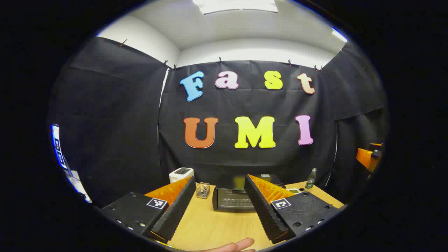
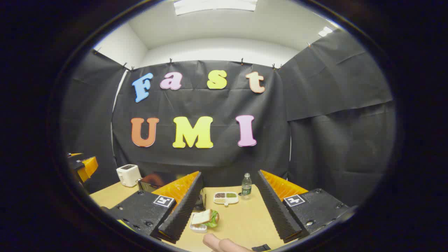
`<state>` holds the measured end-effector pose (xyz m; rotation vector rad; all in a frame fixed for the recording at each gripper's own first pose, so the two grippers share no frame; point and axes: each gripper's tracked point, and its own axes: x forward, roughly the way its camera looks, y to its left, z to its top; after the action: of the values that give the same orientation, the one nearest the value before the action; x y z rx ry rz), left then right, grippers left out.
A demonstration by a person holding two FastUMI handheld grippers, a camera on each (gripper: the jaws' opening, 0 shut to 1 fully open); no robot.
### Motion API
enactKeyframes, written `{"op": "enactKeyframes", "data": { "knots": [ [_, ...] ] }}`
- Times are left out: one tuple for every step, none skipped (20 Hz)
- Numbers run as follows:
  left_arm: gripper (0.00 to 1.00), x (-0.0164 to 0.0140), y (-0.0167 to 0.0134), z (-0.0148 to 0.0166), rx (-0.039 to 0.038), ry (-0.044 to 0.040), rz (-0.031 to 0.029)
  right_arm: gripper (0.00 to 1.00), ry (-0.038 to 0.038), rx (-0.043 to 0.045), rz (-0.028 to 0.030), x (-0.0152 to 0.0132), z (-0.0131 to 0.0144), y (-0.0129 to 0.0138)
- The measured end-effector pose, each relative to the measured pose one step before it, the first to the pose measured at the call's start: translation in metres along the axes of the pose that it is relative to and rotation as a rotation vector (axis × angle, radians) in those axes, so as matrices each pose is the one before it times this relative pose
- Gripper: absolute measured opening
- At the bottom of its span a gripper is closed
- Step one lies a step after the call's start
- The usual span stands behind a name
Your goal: Open the electric oven with the left hand, put the food in, and close the electric oven.
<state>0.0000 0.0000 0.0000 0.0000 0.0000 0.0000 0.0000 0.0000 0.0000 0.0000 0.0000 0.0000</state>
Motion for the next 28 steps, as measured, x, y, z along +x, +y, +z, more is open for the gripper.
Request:
{"op": "enactKeyframes", "data": {
  "knots": [
    [0.92, -0.00086, -0.00362, -0.00127, 0.00062, 0.00159, -0.01197, 0.99, 0.00344, 0.00471, 0.00179, -0.00014, -0.00183, 0.00013],
    [0.92, -0.00132, -0.0036, -0.00089, 0.00139, 0.00116, -0.01397, 0.99, 0.00381, 0.00133, -0.00114, 0.00073, -0.00153, -0.00042],
    [0.92, -0.00114, -0.00303, 0.00062, 0.00308, 0.00286, -0.01002, 0.99, 0.00097, -0.00045, -0.00253, 0.0012, -0.00026, -0.00221],
    [0.92, -0.00101, -0.00247, -0.00164, 0.00678, -0.00042, -0.00959, 0.99, -0.00183, -0.00011, -0.00392, 0.00109, -0.00032, -0.00287],
    [0.92, -0.00027, -0.00439, 0.00045, 0.00702, 0.00065, -0.01309, 0.99, 0.00003, -0.00023, -0.00805, 0.00137, -0.00153, -0.00382],
    [0.92, 0.00046, -0.00265, -0.00192, 0.00487, 0.00224, -0.0092, 0.99, -0.00346, 0.00172, -0.01004, 0.00081, 0.00032, -0.00411],
    [0.92, -0.0006, -0.00267, -0.00194, 0.0017, 0.0017, -0.00534, 0.99, -0.00263, 0.00086, -0.00646, 0.00091, -0.00073, -0.00286],
    [0.92, 0.00133, -0.00233, -0.00011, 0.0002, 0.003, -0.00728, 0.99, 0.00119, 0.00007, -0.00177, 0.00041, -0.00082, -0.00177],
    [0.92, 0.00079, -0.00253, 0.00008, -0.00164, 0.00381, -0.00807, 0.99, 0.0015, 0.00175, 0.00128, 0.0007, -0.00062, -0.00099],
    [0.92, 0.00101, -0.00151, -0.00104, -0.00133, 0.00148, -0.00592, 0.99, 0.00089, 0.00101, 0.00284, 0.00053, -0.00089, -0.00059],
    [0.92, -0.00036, -0.00016, -0.00086, 0.00059, 0.00159, -0.0015, 0.99, 0.00133, 0.00108, 0.00207, -0.0003, -0.0011, -0.00148],
    [0.92, 0.00184, -0.0006, -0.00033, 0.00236, 0.00063, -0.00002, 0.99, 0.00312, 0.00181, 0.00053, 0.00184, -0.00068, -0.00054],
    [0.92, 0.00132, 0.00102, -0.00049, 0.00096, 0.00246, 0.00145, 0.99, 0.0024, 0.00221, -0.00112, 0.00084, -0.00212, -0.00194],
    [0.92, 0.003, -0.00105, -0.00145, 0.00053, 0.0014, -0.00093, 0.99, 0.00064, 0.0014, -0.00018, 0.00205, 0.00012, -0.00086],
    [0.92, 0.004, -0.00109, -0.00128, 0.00245, 0.00194, -0.00233, 0.99, 0.00224, 0.00154, -0.00032, 0.00131, -0.00193, -0.00123],
    [0.92, 0.00364, -0.00073, 0.00001, 0.00469, -0.00067, -0.00168, 0.99, 0.00163, 0.00337, -0.0013, 0.00213, -0.00085, -0.00165],
    [0.92, 0.00517, -0.00229, 0.00154, 0.00476, -0.01007, -0.00791, 0.99, 0.00346, 0.00422, -0.00366, 0.00133, -0.00015, -0.00114],
    [0.92, 0.00641, -0.00245, -0.00076, 0.00337, -0.006, -0.00693, 0.99, 0.00515, 0.00608, -0.00264, 0.00142, -0.00271, -0.00112],
    [0.92, 0.00862, -0.00041, -0.0036, 0.00428, 0.00562, -0.0008, 0.99, 0.00505, 0.00771, 0.0021, 0.00076, -0.00284, 0.00003],
    [0.92, 0.01006, -0.00128, -0.00398, 0.00055, 0.00775, -0.00473, 0.99, 0.00423, 0.00644, 0.00767, 0.00149, -0.00146, 0.00151],
    [0.92, 0.01056, -0.00244, -0.00417, -0.0022, 0.01686, -0.01051, 0.99, 0.0056, 0.00474, 0.00592, 0.00212, -0.00261, 0.00086],
    [0.92, 0.01114, -0.00471, -0.00507, -0.00411, 0.01293, -0.01186, 0.99, 0.00076, 0.00213, -0.00153, 0.00241, -0.00084, -0.00131],
    [0.92, 0.01269, -0.00265, -0.00482, -0.00245, 0.01526, -0.00853, 0.99, -0.0071, -0.00419, -0.00947, 0.00215, 0.00032, -0.00407],
    [0.92, 0.01333, -0.00376, -0.0037, 0.00301, 0.01596, -0.00805, 0.99, -0.00271, -0.00524, -0.01784, 0.00267, 0.00012, -0.00563],
    [0.92, 0.01302, -0.00075, -0.00403, 0.0068, 0.01544, -0.00152, 0.99, -0.00336, -0.00234, -0.01474, 0.0026, -0.00024, -0.00345],
    [0.92, 0.01606, -0.00267, -0.00654, 0.00889, 0.02673, -0.00505, 0.99, -0.00103, -0.00534, -0.00207, 0.00245, -0.00146, -0.00073],
    [0.92, 0.01332, -0.00233, -0.00536, -0.00195, 0.02456, -0.00749, 0.99, 0.00533, -0.00228, -0.00143, 0.00106, -0.00287, -0.00095],
    [0.92, 0.01553, -0.0034, -0.00552, -0.01112, 0.02739, -0.00972, 0.99, 0.00866, -0.00206, 0.00151, 0.00213, -0.00094, -0.00078]
  ]
}}
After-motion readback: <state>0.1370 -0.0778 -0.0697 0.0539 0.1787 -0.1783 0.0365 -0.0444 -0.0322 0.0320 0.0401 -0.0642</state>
